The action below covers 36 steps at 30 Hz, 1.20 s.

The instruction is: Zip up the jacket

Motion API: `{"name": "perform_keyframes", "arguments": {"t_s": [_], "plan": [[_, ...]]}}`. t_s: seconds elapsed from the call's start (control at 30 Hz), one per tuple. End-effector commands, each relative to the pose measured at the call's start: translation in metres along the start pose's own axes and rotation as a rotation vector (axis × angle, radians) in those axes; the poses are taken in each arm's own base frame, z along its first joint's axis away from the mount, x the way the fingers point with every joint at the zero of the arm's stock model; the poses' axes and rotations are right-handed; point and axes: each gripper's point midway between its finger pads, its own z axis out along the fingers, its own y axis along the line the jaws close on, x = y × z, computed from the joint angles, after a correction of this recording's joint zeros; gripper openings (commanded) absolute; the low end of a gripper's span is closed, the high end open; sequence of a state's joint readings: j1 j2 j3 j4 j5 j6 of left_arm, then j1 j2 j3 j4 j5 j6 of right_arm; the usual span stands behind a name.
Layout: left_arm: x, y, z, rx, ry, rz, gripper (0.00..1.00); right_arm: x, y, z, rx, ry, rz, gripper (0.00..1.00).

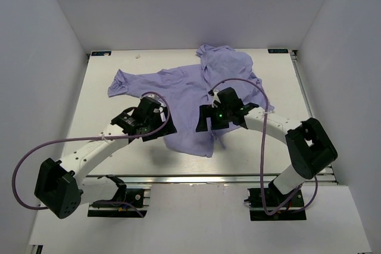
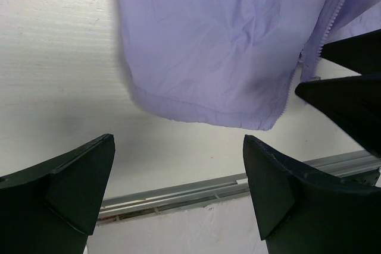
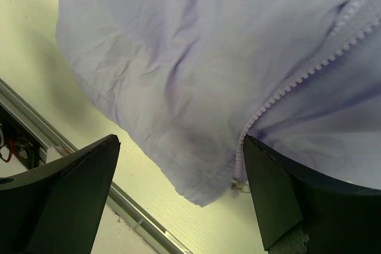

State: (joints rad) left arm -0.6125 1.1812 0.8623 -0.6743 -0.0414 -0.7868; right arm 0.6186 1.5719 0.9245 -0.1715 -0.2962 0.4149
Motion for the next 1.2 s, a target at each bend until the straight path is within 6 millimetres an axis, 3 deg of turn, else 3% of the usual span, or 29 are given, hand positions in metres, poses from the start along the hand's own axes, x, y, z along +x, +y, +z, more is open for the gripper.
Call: {"name": "perform_keyframes", "arguments": {"t_s": [0.0,0.17,0.33,0.43,0.57,0.7,0.83,1.0,1.17], "plan": [[-0.002,0.001,-0.008,0.008,-0.026,-0.005,0.98,-0.005,0.011,0.003,0.054,0.0,-0.016,0.89],[0.0,0.006,-0.01,-0.004,-0.027,-0.006,0.98,0.006,0.026,0.026,0.089,0.054,-0.058,0.89],[0.002,0.011,-0.013,-0.017,-0.036,-0.009,0.98,0.015,0.043,0.034,0.126,0.091,-0.108,0.89],[0.002,0.012,-0.014,-0.014,-0.041,-0.01,0.98,0.016,0.048,0.023,0.137,0.076,-0.116,0.89],[0.001,0.009,-0.014,0.0,-0.044,-0.007,0.98,0.007,0.052,-0.011,0.136,-0.033,-0.109,0.89],[0.001,0.006,-0.014,0.014,-0.041,-0.006,0.98,0.014,0.027,-0.027,0.215,-0.048,-0.103,0.89],[0.001,0.006,-0.014,0.018,-0.041,-0.003,0.98,0.014,-0.028,-0.048,0.494,-0.097,-0.026,0.89],[0.002,0.004,-0.013,0.024,-0.035,0.002,0.98,0.018,-0.042,-0.046,0.502,-0.126,-0.002,0.87],[0.002,0.005,-0.013,0.02,-0.037,0.003,0.98,0.023,-0.052,-0.037,0.524,-0.095,-0.075,0.76]]}}
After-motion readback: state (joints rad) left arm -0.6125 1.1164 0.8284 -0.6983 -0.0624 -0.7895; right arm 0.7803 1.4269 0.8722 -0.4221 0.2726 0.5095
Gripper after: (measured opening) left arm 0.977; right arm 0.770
